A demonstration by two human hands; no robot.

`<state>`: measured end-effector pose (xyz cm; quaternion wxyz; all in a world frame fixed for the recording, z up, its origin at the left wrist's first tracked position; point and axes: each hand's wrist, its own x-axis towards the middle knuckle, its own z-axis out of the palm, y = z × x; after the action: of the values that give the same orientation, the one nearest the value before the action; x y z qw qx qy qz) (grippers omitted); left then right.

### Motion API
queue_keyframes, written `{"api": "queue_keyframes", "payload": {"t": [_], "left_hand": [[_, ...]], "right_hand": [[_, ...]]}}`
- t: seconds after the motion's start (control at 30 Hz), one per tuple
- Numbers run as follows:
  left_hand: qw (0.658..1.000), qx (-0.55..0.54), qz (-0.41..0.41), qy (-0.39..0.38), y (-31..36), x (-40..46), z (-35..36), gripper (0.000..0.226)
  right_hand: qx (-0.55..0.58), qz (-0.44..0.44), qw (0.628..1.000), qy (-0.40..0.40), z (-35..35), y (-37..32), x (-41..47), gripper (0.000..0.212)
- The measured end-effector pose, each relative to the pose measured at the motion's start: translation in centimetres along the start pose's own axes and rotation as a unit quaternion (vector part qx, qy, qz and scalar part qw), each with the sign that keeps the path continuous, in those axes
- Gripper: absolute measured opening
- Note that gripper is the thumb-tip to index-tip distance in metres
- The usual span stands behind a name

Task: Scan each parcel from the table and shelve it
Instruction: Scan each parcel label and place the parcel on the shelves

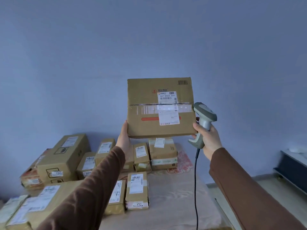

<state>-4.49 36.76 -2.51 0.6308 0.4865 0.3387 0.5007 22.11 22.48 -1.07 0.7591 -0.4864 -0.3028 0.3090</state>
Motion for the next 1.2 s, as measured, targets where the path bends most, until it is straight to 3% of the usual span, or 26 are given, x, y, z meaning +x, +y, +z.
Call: {"api": "queue_keyframes", "payload": {"t": [0.13,0.27,0.5,0.73,0.97,1.2], "left_hand": [[0.998,-0.027,0.012,-0.057,2.9,-0.2,-1.0,0.082],[0.994,-0.016,0.042,-0.104,4.9,0.0,-1.4,0.066],[0.991,-0.022,0.026,-0.129,6.6,0.2,-0.8,0.077],[0.986,-0.028,0.064,-0.149,8.5,0.2,0.7,0.09],[0.986,-0.023,0.109,-0.123,10.3,1.4,1.5,0.074],[0.985,-0.015,0.137,-0.104,11.9,2.2,2.2,0.082]], "right_hand": [[-0.012,-0.031,0.999,-0.012,1.9,-2.0,0.1,0.039],[-0.021,-0.054,0.998,-0.026,3.1,-3.7,0.2,0.034],[-0.01,-0.068,0.997,-0.031,3.2,-5.5,0.5,0.034],[-0.006,-0.089,0.996,-0.03,3.4,-8.0,0.8,0.037],[-0.005,-0.115,0.993,-0.011,4.7,-10.5,-0.2,0.031],[-0.032,-0.202,0.979,-0.013,7.6,-12.2,-3.0,0.018]]}}
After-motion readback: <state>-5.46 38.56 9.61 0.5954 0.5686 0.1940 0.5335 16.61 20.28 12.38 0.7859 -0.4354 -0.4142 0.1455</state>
